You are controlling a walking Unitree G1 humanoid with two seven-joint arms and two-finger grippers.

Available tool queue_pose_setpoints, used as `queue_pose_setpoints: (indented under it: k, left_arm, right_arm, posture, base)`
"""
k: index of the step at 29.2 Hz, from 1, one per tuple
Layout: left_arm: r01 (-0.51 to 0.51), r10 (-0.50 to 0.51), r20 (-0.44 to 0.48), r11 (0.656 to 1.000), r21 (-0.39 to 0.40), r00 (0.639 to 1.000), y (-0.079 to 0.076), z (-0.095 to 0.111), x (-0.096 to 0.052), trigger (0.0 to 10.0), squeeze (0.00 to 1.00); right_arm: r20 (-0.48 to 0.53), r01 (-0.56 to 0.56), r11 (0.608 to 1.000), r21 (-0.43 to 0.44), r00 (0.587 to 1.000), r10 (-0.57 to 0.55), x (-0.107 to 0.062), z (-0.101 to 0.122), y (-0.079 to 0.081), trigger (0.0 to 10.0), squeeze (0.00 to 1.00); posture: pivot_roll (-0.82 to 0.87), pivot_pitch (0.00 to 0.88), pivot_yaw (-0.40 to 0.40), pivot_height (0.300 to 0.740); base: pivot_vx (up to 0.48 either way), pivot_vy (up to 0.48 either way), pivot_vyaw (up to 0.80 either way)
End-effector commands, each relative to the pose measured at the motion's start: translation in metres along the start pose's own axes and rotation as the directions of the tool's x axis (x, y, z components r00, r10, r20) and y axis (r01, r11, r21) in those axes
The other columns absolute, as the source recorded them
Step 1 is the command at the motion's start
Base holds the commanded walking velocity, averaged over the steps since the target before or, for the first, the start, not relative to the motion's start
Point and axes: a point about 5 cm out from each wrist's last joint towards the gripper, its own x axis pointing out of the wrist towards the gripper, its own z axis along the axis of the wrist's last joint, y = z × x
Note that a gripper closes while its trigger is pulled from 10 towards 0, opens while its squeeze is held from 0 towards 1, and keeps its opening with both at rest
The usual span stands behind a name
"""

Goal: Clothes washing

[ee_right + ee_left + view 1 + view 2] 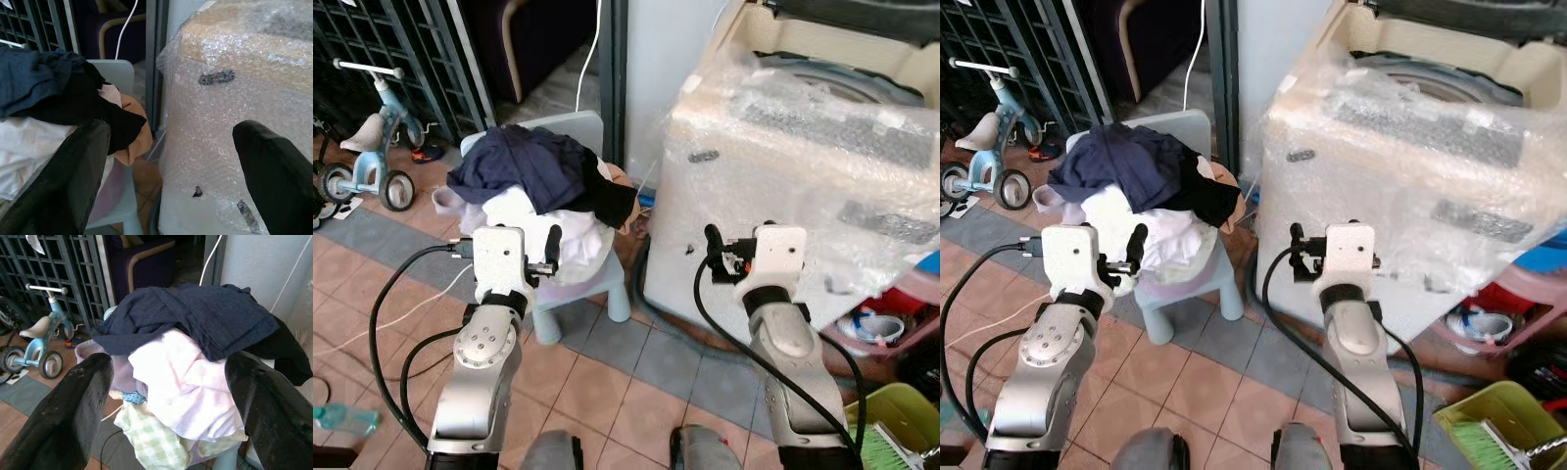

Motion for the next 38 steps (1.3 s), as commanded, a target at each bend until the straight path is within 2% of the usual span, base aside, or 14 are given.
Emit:
queue_pose_setpoints:
  k: [1, 3, 6, 10, 23, 25, 31, 38]
  left_arm:
    - [0.013, -0.013, 0.028, 1.000, -0.017, 1.000, -0.004, 0.006, -0.002, 10.0, 0.00]
    - [0.002, -0.001, 0.026, 1.000, -0.028, 1.000, -0.002, 0.006, -0.001, 10.0, 0.00]
    - [-0.005, 0.005, 0.019, 0.999, -0.036, 1.000, 0.000, 0.005, 0.000, 10.0, 0.00]
    - [-0.007, 0.007, 0.008, 0.999, -0.051, 1.000, -0.001, 0.002, -0.001, 10.0, 0.00]
    - [0.002, -0.003, -0.011, 0.998, -0.062, 1.000, -0.001, -0.001, -0.001, 10.0, 0.00]
    - [0.011, -0.011, -0.013, 0.998, -0.064, 1.000, -0.004, -0.001, -0.001, 10.0, 0.00]
    - [0.007, -0.008, -0.024, 0.997, -0.077, 1.000, -0.005, -0.002, -0.001, 10.0, 0.00]
    - [-0.013, 0.009, -0.056, 0.996, -0.085, 0.998, -0.005, -0.006, -0.001, 10.0, 0.00]
  right_arm:
    - [0.009, -0.021, 1.000, 0.013, 1.000, 0.020, -0.004, 0.002, -0.003, 10.0, 0.00]
    - [0.022, -0.016, 1.000, -0.016, 1.000, 0.017, -0.003, 0.003, -0.003, 10.0, 0.00]
    - [0.024, -0.017, 1.000, -0.003, 1.000, 0.017, 0.000, 0.004, -0.001, 10.0, 0.00]
    - [0.033, -0.058, 0.998, -0.028, 0.998, 0.059, 0.003, 0.006, 0.002, 10.0, 0.00]
    - [0.060, -0.092, 0.994, -0.062, 0.994, 0.096, 0.014, 0.011, 0.004, 10.0, 0.00]
    - [0.068, -0.121, 0.988, -0.096, 0.989, 0.128, 0.016, 0.013, 0.007, 10.0, 0.00]
    - [0.060, -0.169, 0.978, -0.121, 0.982, 0.177, 0.018, 0.012, 0.014, 10.0, 0.00]
    - [0.024, -0.295, 0.937, -0.188, 0.952, 0.305, 0.017, 0.006, 0.026, 10.0, 0.00]
  posture:
    - [-0.02, 0.141, 0.021, 0.740]
    - [-0.01, 0.138, 0.022, 0.740]
    - [-0.01, 0.132, 0.020, 0.740]
    - [-0.01, 0.126, 0.016, 0.740]
    - [0.00, 0.116, 0.025, 0.740]
    - [0.00, 0.113, 0.025, 0.740]
    - [0.00, 0.112, 0.023, 0.740]
    - [0.00, 0.121, 0.021, 0.740]
  base:
    - [0.000, 0.000, 0.00]
    - [0.000, 0.000, 0.39]
    - [0.000, 0.000, 0.78]
    - [0.384, 0.000, 0.51]
    - [0.455, 0.000, 0.00]
    - [0.452, 0.000, 0.00]
    - [0.444, 0.000, 0.00]
    - [0.182, 0.386, 0.00]
